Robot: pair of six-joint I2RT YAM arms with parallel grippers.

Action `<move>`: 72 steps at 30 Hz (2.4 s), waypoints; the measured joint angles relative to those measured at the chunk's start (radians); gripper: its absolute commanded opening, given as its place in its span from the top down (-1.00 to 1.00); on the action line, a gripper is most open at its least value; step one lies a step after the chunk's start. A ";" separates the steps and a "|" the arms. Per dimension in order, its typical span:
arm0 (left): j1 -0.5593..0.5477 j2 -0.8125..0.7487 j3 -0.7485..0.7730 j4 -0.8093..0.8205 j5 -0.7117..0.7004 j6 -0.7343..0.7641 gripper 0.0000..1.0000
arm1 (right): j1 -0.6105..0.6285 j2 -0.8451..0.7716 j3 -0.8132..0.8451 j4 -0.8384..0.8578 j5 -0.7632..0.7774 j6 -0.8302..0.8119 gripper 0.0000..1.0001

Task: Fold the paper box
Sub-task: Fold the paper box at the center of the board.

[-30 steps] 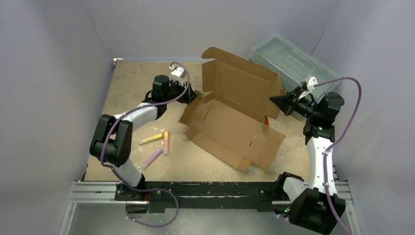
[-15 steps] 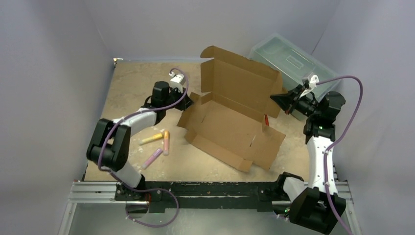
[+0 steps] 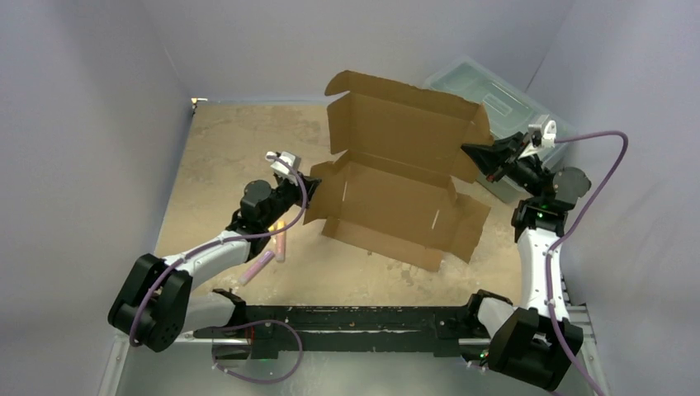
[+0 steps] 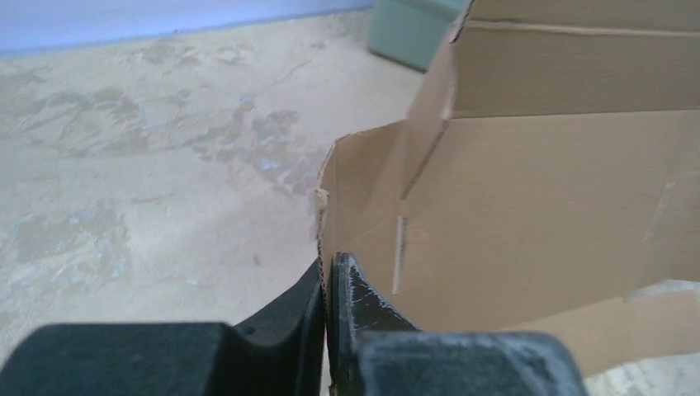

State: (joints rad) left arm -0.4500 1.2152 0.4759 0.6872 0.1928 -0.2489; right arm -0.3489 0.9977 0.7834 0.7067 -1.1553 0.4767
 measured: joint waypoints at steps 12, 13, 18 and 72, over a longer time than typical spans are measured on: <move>0.000 -0.157 0.053 -0.180 -0.063 -0.141 0.23 | -0.019 -0.077 -0.055 0.121 -0.030 0.093 1.00; 0.000 -0.178 0.064 -0.180 -0.062 -0.167 0.40 | -0.019 -0.078 -0.055 0.124 -0.033 0.093 1.00; 0.000 -0.205 0.079 -0.139 -0.059 -0.320 1.00 | -0.019 -0.082 -0.056 0.126 -0.041 0.101 1.00; -0.146 0.173 0.135 0.220 0.017 -0.716 0.89 | 0.001 -0.081 -0.058 -0.068 0.014 -0.007 1.00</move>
State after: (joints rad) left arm -0.5961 1.3884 0.6106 0.9070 0.2100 -0.9646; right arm -0.3477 0.9165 0.7250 0.6388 -1.1408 0.4694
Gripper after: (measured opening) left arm 0.003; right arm 0.009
